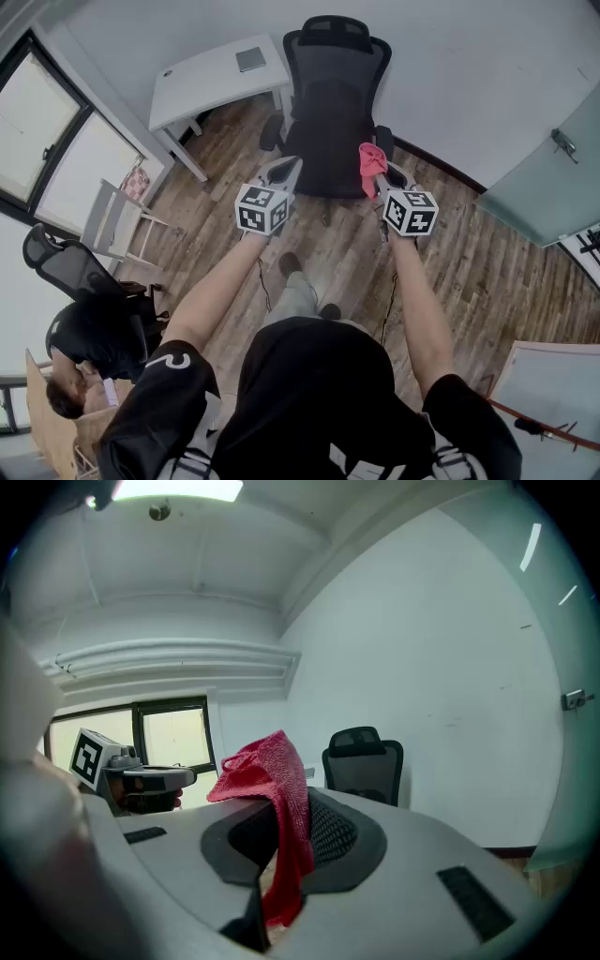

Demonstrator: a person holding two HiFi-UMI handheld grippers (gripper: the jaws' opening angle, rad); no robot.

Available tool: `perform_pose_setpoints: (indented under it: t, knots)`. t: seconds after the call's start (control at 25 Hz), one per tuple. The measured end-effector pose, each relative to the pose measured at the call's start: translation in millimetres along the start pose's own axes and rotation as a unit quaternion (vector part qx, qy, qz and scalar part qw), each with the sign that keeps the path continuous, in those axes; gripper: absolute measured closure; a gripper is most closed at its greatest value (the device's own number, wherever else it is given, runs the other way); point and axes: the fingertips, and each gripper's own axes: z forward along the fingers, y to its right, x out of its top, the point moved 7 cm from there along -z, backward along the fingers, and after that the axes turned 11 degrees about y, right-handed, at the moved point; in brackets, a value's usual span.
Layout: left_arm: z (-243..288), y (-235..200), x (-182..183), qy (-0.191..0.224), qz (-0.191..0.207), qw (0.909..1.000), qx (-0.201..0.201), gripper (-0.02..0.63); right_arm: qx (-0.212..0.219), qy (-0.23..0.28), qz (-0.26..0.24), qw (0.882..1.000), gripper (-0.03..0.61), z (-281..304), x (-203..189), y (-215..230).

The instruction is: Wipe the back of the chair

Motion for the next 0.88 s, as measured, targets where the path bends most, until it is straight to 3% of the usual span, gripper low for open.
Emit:
perform_pose_setpoints:
  t: [0.48, 0.88]
  knots:
    - [33, -42, -8, -0.006, -0.005, 1.0000, 0.004, 0.588, -0.009, -0.003, 0.016, 1.000, 0.509, 45, -10, 20]
    - [86, -123, -14, -0.005, -0.027, 0.9995, 0.013, 0.588, -0.013, -0.021, 0.010, 1.000, 0.508, 140, -14, 43]
